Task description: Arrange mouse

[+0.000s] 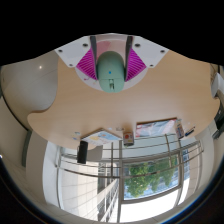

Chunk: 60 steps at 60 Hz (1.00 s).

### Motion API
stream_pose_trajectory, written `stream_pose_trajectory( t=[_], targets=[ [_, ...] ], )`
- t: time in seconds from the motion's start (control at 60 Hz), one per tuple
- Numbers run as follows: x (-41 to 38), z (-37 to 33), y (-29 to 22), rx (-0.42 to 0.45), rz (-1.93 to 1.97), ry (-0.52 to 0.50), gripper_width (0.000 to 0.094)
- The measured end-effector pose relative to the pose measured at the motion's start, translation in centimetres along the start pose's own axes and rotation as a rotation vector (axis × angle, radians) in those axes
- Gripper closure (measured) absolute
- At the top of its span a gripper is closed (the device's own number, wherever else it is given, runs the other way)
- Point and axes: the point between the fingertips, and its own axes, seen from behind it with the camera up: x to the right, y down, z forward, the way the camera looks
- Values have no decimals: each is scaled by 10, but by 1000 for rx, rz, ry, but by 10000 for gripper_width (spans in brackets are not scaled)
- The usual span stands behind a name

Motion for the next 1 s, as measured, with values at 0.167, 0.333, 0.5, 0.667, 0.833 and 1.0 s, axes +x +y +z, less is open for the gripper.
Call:
stream_pose_trajectory(
  t=[0.167, 0.333, 0.5, 0.667, 0.833, 1.0],
  targets=[
    [11, 27, 56, -112, -4, -35, 430],
    [11, 4, 41, -85, -27, -63, 111],
    [10, -60, 13, -1, -64, -43, 84],
    [-1, -145, 14, 55, -62, -17, 91],
    [-7, -225, 39, 79, -71, 7, 88],
    [-11, -280, 67, 84, -75, 11, 91]
  ],
)
